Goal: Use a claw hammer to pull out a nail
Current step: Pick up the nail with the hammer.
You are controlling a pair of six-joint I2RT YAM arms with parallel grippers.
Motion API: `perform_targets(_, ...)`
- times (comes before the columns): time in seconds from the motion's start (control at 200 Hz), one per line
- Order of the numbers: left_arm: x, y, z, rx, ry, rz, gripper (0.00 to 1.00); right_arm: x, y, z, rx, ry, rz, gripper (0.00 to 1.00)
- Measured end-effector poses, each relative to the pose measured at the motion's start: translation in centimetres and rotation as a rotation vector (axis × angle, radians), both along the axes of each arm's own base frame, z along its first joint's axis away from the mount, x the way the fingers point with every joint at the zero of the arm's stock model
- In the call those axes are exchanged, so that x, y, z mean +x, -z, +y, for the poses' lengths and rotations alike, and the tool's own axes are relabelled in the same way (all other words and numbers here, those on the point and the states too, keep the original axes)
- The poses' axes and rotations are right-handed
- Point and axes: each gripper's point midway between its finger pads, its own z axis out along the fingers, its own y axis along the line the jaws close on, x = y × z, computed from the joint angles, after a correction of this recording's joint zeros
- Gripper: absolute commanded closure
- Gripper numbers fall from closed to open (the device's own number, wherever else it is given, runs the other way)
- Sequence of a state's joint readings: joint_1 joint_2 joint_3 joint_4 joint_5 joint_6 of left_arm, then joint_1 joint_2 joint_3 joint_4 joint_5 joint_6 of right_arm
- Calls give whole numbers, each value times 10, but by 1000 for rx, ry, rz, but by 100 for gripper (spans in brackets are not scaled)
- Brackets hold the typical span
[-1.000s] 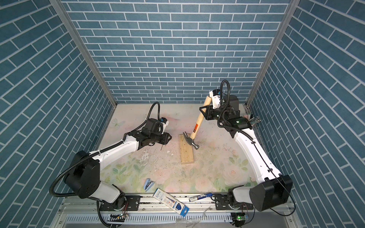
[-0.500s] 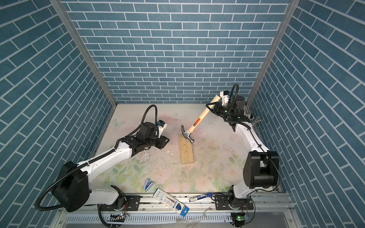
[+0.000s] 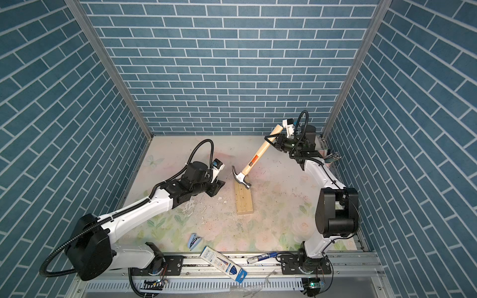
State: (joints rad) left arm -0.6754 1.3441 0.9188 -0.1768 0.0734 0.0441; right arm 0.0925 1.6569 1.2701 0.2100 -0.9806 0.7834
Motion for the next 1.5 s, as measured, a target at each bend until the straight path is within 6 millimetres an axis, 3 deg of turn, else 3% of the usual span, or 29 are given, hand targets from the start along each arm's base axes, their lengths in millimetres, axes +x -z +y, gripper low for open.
perform_targets(0.8,24,7,-20,134,19,-50,52,-9,-4,16,13,-58,-20,100)
perform_targets(1.145,29,13,-13,189,-5,-52,55,-10,-4,19,13,-67,-19,100)
perform_targets(1.5,36,6,-8,209,-45,-82,56,-11,-4,20,13,-69,-20,100)
